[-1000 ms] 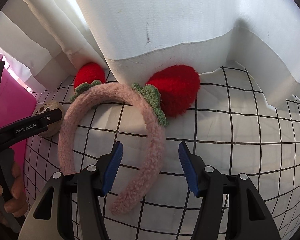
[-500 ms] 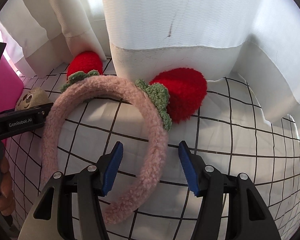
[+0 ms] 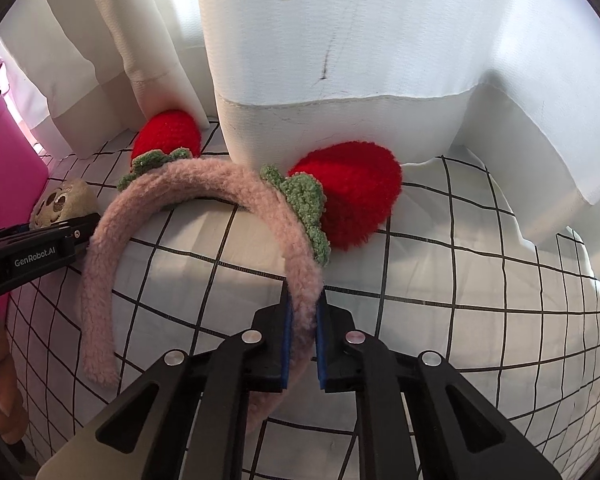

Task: Organize jewelry
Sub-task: 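Close the left tool on the plush sloth clip while the right tool grips the headband, then drop the sloth clip and pink headband into the tub with both tools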

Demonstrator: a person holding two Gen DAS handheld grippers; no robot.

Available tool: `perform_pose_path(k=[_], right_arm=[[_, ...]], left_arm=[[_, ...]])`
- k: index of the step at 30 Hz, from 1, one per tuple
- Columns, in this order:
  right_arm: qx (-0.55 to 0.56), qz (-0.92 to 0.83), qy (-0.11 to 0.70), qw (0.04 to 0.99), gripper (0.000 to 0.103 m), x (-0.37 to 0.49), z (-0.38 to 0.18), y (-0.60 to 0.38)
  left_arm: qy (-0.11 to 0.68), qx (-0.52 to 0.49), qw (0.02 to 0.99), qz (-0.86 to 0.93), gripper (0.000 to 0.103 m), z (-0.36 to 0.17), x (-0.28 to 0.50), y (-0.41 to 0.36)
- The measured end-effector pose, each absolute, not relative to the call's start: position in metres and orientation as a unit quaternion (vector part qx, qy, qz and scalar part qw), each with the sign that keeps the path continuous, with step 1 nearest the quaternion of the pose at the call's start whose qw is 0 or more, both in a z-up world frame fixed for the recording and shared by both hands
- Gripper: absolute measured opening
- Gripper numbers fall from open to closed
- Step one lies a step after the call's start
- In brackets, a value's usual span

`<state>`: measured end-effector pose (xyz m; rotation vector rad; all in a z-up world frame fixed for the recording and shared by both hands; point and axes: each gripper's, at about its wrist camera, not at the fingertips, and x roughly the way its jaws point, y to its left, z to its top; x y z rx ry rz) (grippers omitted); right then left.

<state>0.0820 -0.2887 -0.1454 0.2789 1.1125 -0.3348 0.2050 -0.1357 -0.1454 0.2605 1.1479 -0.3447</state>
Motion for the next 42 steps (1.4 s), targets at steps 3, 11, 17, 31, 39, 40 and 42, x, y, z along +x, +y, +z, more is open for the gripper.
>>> perform_pose_path(k=[3,11,17,31,39,40,42], right_arm=[[0.132,-0.157,0.516,0.831,0.009,0.077,-0.143,-0.285],[0.134,-0.150,0.489,0.849,0.009,0.049,-0.124,-0.284],[0.131,-0.148,0.470,0.860,0.009,0.042,-0.112,-0.285],[0.121,-0.151,0.410,0.891,0.009,0.008,-0.055,-0.279],[0.108,-0.138,0.364,0.915,0.009,-0.003,0.000,-0.268],[0.105,-0.135,0.357,0.918,0.009,-0.003,0.008,-0.265],[0.100,-0.126,0.342,0.926,0.009,0.000,0.024,-0.259]], left_arm=[[0.533,0.127,0.821,-0.162,0.052,-0.142,0.199,-0.137],[0.510,0.106,0.837,-0.166,0.051,-0.119,0.178,-0.131],[0.502,0.091,0.842,-0.175,0.051,-0.105,0.158,-0.125],[0.460,0.080,0.863,-0.192,0.051,-0.039,0.123,-0.114],[0.415,0.060,0.888,-0.190,0.051,0.022,0.108,-0.092],[0.407,0.057,0.892,-0.187,0.051,0.031,0.106,-0.088],[0.390,0.050,0.901,-0.182,0.051,0.056,0.097,-0.078]])
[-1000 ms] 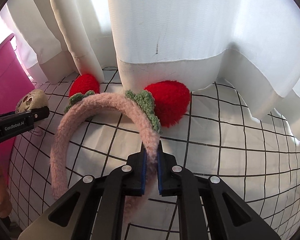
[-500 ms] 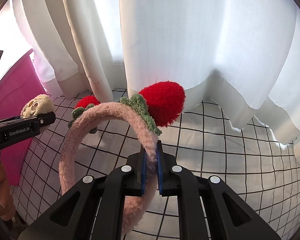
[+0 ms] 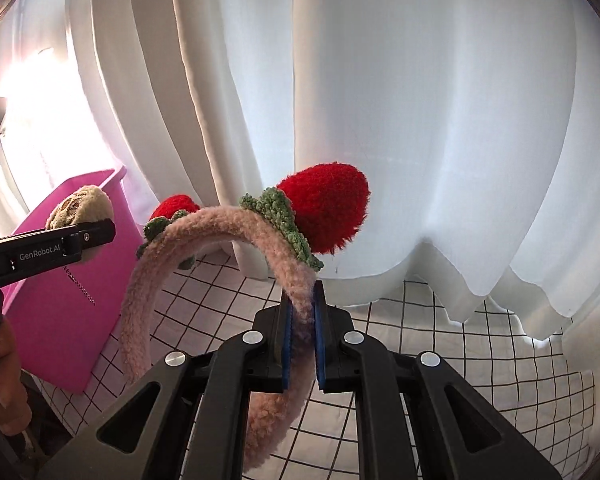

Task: Organize jewelry
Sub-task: 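Drop the sloth clip and pink headband into the tub with both tools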

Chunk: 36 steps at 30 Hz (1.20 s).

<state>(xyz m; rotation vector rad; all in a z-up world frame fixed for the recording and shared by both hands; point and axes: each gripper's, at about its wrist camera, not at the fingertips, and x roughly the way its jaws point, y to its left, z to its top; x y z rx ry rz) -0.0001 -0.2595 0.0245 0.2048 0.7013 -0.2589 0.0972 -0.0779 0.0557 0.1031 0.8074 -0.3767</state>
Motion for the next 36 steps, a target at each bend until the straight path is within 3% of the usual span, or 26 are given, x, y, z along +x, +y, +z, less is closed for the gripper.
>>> perform_pose_path(k=[7,15,24,36], right_arm=[[0.073,-0.078,0.296,0.949,0.009,0.025,0.076,-0.222],[0.041,0.014,0.286,0.957,0.009,0.094,0.105,-0.146],[-0.004,0.086,0.335,0.938,0.009,0.178,0.086,-0.049],[-0.026,0.117,0.404,0.907,0.011,0.240,0.061,0.014]], left_arm=[[0.349,0.028,0.926,-0.141,0.051,0.109,0.093,-0.028],[0.350,0.006,0.935,-0.052,0.051,0.134,0.101,0.064],[0.405,-0.009,0.913,0.041,0.052,0.088,0.145,0.154],[0.459,-0.024,0.885,0.073,0.054,0.050,0.175,0.193]])
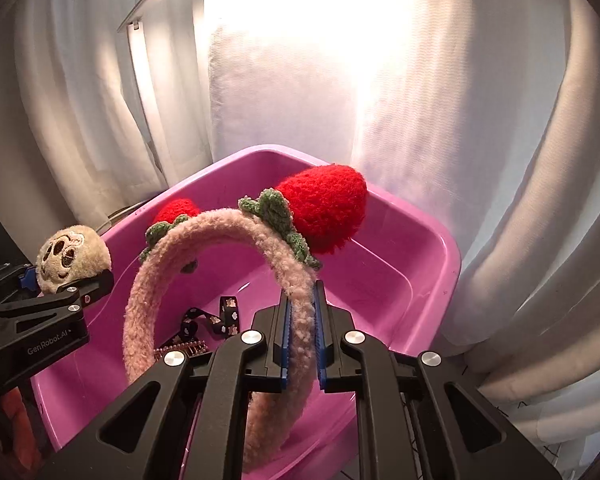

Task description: Organize jewelry

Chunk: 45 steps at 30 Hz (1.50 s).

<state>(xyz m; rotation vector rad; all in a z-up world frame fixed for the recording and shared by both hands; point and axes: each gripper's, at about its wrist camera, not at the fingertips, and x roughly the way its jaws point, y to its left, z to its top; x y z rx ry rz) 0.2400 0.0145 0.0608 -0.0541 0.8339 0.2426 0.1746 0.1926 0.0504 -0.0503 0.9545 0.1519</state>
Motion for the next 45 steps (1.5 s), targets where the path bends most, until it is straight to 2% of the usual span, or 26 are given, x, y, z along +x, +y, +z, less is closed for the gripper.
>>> perform_pose_path(k=[2,5,6,10,12,14,45], right_arm=[[-0.024,0.120,0.418,0.900,0.016,0.246,0.057,0.018],[-0.024,0.122,0.417,0.900,0.055,0.247,0.057,0.024],[-0.028,0.120,0.409,0.904,0.058,0.244,0.059,0.026],[-0.029,0.123,0.403,0.906,0.060,0.238,0.065,0.024],[-0.019,0.129,0.408,0.904,0.060,0.236,0.066,0.022],[-0.016,0.130,0.409,0.903,0.060,0.235,0.067,0.022],[-0.008,0.132,0.404,0.905,0.060,0.201,0.077,0.008]], left_arm=[[0.461,-0.027,0.884,0.073,0.056,0.048,0.176,0.195],[0.463,-0.032,0.883,0.072,0.059,0.047,0.176,0.197],[0.464,-0.032,0.882,0.073,0.063,0.047,0.175,0.197],[0.466,-0.048,0.880,0.076,0.072,0.048,0.171,0.202],[0.460,-0.044,0.883,0.082,0.088,0.052,0.167,0.202],[0.452,-0.035,0.887,0.089,0.095,0.057,0.163,0.199],[0.458,-0.057,0.882,0.099,0.097,0.073,0.139,0.197]])
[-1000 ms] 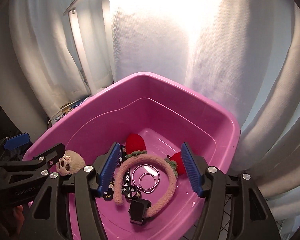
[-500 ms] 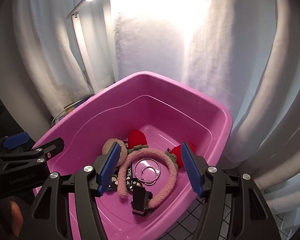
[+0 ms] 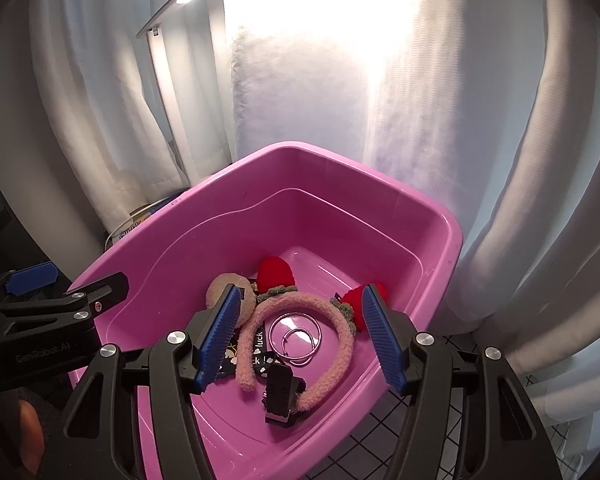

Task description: Organize jewelry

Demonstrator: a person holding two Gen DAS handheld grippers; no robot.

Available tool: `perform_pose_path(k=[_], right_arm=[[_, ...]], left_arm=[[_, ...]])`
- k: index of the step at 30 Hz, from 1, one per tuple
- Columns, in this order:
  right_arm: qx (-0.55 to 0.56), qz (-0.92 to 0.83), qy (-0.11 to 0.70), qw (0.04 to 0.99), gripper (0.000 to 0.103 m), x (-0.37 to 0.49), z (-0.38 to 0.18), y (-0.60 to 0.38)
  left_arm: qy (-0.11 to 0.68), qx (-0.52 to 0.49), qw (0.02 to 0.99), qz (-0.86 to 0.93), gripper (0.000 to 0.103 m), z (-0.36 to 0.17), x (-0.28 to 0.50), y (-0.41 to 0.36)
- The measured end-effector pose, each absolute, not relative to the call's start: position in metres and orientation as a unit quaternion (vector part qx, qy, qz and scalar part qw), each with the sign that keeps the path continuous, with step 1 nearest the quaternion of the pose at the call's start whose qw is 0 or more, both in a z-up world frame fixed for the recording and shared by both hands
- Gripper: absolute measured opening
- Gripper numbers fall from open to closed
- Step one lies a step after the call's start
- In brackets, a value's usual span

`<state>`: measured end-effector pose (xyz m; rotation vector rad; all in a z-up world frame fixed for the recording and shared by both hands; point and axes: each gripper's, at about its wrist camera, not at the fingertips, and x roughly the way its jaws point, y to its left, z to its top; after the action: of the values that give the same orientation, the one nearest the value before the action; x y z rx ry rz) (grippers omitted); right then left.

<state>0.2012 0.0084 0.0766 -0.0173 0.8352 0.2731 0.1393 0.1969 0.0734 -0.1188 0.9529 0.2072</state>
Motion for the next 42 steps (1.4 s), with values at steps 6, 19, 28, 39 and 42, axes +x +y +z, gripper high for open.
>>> perform_pose_path(k=[6,19,28,39,42], right_arm=[[-0.007,0.132,0.403,0.905,0.060,0.1996,0.0777,0.0077],[-0.012,0.127,0.404,0.906,0.060,0.1976,0.0790,0.0113],[-0.014,0.131,0.402,0.906,0.060,0.1964,0.0795,0.0101],[-0.013,0.132,0.402,0.906,0.060,0.1970,0.0794,0.0098],[-0.013,0.132,0.402,0.906,0.060,0.1968,0.0796,0.0100]], left_arm=[[0.458,-0.054,0.882,0.099,0.097,0.0738,0.1372,0.1964],[0.462,-0.054,0.879,0.105,0.097,0.0703,0.1347,0.2015],[0.462,-0.054,0.879,0.105,0.097,0.0696,0.1340,0.2035],[0.466,-0.055,0.876,0.106,0.097,0.0686,0.1347,0.2027],[0.470,-0.056,0.874,0.109,0.097,0.0675,0.1352,0.2030]])
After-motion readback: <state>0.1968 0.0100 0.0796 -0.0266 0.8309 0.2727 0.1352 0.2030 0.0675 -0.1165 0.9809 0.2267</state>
